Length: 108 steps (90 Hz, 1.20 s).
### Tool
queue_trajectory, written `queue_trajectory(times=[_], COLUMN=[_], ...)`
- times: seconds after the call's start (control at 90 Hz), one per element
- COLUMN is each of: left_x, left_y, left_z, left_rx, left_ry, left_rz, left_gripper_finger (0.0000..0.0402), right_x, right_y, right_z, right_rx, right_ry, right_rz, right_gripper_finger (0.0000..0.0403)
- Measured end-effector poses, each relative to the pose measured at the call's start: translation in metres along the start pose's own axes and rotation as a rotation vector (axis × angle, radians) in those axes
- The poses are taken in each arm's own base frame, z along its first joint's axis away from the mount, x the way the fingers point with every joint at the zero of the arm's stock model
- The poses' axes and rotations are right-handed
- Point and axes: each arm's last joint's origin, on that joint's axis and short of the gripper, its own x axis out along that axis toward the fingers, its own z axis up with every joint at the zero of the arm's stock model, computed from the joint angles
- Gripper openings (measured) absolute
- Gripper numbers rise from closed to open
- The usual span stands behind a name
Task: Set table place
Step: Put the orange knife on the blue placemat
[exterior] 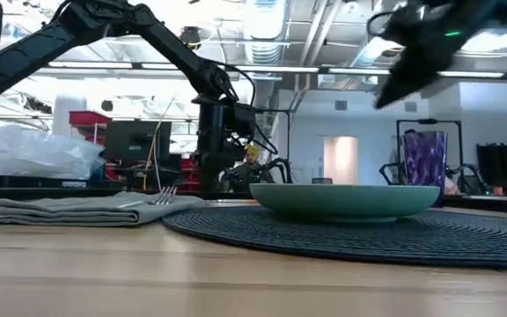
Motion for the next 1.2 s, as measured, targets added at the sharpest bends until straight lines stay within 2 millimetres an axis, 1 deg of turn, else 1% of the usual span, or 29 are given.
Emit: queue_trajectory(times=[0.033,0.067,0.167,0.233,0.278,0.378,0.533,0.656,0.722,0.8,0.878,1.044,1.2], left_x=[0.0,-0.001,-0.001,-0.001,-0.001,-0.001,-0.002,-0.002,-0.002,-0.003,-0.003,-0.011,-0.012], left_y=[-0.002,-0.005,-0.01,-0.009,-0.008,-0.009,-0.008,-0.005,-0.004,-0.005,-0.006,-0.011,-0.012], left_z=[0.0,0.001,0.003,0.004,0.005,0.008,0.014,0.017,0.017,0.018,0.021,0.031,0.031], left_rx=[0.016,0.035,0.08,0.092,0.093,0.104,0.138,0.119,0.118,0.119,0.122,0.143,0.157], left_ry=[-0.001,-0.002,-0.01,-0.025,-0.042,-0.075,-0.143,-0.173,-0.187,-0.212,-0.241,-0.33,-0.332], left_rz=[-0.005,-0.01,-0.013,-0.023,-0.037,-0.049,-0.043,-0.035,-0.061,-0.112,-0.108,-0.111,-0.117], left_gripper_finger=[0.0,0.0,0.0,0.0,0.0,0.0,0.0,0.0,0.0,0.0,0.0,0.0004,0.003], right_x=[0.006,0.013,0.037,0.054,0.066,0.086,0.102,0.102,0.099,0.095,0.09,0.09,0.091], right_y=[-0.015,-0.029,-0.066,-0.08,-0.084,-0.08,-0.065,-0.053,-0.048,-0.044,-0.043,-0.041,-0.038], right_z=[0.009,0.016,0.03,0.03,0.026,0.017,0.016,0.02,0.021,0.025,0.025,0.017,0.011], right_rx=[0.04,0.065,0.165,0.234,0.259,0.263,0.224,0.181,0.136,0.09,0.065,0.066,0.069], right_ry=[-0.001,0.0,-0.012,0.006,0.039,0.127,0.167,0.156,0.155,0.13,0.126,0.172,0.236], right_rz=[-0.034,-0.022,0.144,0.254,0.293,0.334,0.381,0.409,0.425,0.435,0.442,0.454,0.475], right_gripper_finger=[0.0,0.0,0.0,0.0,0.0,0.0,0.0,0.0,0.0,0.0,0.0002,0.0011,0.003])
